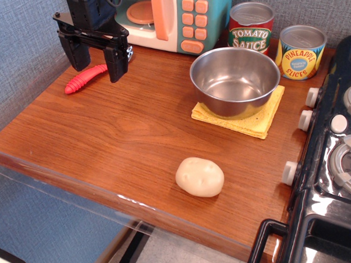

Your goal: Move the bowl to the left of the towel.

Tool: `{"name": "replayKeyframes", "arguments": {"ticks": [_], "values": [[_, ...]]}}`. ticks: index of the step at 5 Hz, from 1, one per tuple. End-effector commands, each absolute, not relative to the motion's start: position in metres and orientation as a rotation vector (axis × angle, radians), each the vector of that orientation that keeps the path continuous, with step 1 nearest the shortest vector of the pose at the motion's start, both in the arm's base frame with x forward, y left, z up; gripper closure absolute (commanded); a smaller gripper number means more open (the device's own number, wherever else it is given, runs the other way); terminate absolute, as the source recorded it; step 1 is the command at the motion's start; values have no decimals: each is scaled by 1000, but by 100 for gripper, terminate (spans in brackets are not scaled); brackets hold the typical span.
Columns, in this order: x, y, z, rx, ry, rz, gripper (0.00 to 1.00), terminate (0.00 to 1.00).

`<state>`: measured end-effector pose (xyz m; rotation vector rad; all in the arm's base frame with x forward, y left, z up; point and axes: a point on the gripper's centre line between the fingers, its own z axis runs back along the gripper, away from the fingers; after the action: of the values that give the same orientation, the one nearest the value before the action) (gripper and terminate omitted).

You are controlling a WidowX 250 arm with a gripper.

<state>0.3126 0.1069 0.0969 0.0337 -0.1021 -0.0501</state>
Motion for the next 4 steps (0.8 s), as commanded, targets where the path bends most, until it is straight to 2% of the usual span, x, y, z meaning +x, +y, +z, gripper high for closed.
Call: {"name": "replayKeyframes", "arguments": {"ticks": [1,3,4], "values": [[313,107,97,34,-102,-50,0,0],[324,84,95,45,-103,-16,0,0],[342,74,110,42,-131,60,0,0]]}}
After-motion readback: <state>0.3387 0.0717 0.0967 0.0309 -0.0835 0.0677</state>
